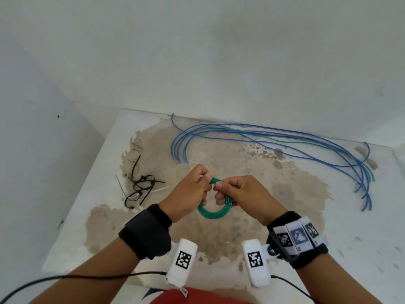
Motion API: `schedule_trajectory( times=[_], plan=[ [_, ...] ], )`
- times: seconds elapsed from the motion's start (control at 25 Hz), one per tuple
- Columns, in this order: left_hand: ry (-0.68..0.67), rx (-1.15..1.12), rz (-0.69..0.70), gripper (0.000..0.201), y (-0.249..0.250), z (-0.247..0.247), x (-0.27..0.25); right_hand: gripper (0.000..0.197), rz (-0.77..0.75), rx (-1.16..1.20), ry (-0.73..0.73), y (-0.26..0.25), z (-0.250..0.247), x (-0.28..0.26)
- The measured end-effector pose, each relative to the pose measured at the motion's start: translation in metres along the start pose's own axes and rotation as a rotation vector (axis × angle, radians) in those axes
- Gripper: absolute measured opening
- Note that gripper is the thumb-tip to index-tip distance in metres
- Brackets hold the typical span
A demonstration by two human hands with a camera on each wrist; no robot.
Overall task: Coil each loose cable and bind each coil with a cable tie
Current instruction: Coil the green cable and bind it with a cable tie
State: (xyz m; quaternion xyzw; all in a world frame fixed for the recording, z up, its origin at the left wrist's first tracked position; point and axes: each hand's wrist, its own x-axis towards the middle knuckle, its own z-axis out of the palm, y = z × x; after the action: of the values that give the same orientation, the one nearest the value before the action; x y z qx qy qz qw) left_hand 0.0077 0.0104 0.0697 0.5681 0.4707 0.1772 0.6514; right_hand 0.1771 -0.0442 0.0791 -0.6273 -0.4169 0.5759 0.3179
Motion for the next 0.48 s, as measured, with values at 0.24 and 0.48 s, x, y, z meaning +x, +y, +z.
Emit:
schedule_trajectory(
  times=[0.24, 0.48],
  plan=[
    [0.055, -0.066, -0.148, 0.015, -0.059, -0.073, 0.001, 0.019, 0.156, 0.032, -0.098, 0.010, 0.076, 0.059],
    [0.162, -0.064, -0.280, 0.023, -0.105, -0.128, -0.015, 0.034, 0.289, -0.022, -0.332, 0.025, 0.138, 0.104]
  ],
)
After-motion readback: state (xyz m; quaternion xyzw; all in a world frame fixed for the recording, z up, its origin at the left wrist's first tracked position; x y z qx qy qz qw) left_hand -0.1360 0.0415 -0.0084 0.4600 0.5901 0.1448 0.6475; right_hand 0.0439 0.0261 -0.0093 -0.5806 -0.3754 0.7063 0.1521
